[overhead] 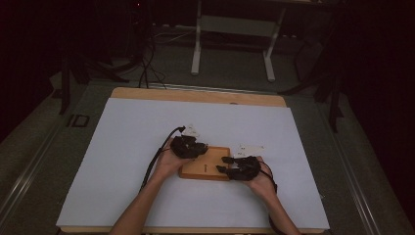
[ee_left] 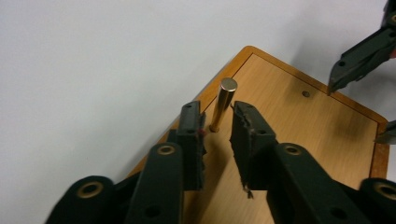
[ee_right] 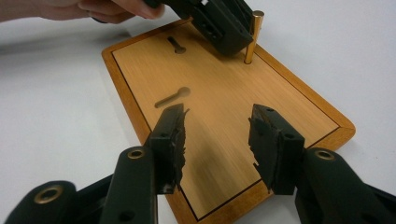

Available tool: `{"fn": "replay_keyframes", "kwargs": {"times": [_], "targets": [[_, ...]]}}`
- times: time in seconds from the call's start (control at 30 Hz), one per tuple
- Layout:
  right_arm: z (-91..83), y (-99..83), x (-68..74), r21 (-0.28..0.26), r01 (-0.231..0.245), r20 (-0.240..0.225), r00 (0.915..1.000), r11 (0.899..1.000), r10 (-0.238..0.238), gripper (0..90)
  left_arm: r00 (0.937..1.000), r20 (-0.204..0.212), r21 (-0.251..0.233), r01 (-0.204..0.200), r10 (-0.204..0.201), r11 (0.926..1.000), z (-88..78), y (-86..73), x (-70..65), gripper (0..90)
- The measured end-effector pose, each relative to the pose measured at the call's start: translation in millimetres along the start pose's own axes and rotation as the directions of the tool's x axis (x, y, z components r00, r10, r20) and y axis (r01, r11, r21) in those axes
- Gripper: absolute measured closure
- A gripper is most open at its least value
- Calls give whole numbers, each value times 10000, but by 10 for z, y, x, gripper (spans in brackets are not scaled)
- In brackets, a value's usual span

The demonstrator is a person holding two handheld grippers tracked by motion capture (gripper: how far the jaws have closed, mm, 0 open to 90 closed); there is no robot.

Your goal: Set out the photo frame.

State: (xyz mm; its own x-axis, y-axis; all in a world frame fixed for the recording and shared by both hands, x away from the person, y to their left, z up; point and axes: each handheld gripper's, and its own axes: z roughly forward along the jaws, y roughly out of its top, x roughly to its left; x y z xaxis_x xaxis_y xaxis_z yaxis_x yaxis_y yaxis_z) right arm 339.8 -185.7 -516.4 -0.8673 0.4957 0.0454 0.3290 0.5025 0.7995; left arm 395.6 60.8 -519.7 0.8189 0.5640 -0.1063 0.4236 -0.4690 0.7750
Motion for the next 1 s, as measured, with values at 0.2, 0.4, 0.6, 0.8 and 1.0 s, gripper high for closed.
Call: {"fn": "replay_keyframes", "kwargs": {"times": [0.2, 0.4, 0.6, 0.8, 1.0], "targets": [[-17, -5, -6, -46, -12, 63, 10000, 10000, 13, 544, 9998, 201, 37, -58, 58, 10000, 30, 13, 6, 834], [-18, -8, -1, -27, 34, 79, 10000, 10000, -33, 539, 9997, 227, -37, -60, 61, 10000, 34, 22, 19, 813], [-25, -6, 1, -49, 88, 78, 9999, 9999, -88, 539, 9993, 367, -290, 39, -28, 9996, 62, 35, 38, 785], [-29, -1, 12, -35, 125, 69, 9999, 9999, -125, 538, 9984, 555, -437, 155, -130, 9989, 83, 49, 51, 806], [-49, 5, 21, -75, 184, 30, 9998, 9998, -184, 537, 9967, 750, -433, 336, -303, 9985, 87, 46, 75, 830]]}}
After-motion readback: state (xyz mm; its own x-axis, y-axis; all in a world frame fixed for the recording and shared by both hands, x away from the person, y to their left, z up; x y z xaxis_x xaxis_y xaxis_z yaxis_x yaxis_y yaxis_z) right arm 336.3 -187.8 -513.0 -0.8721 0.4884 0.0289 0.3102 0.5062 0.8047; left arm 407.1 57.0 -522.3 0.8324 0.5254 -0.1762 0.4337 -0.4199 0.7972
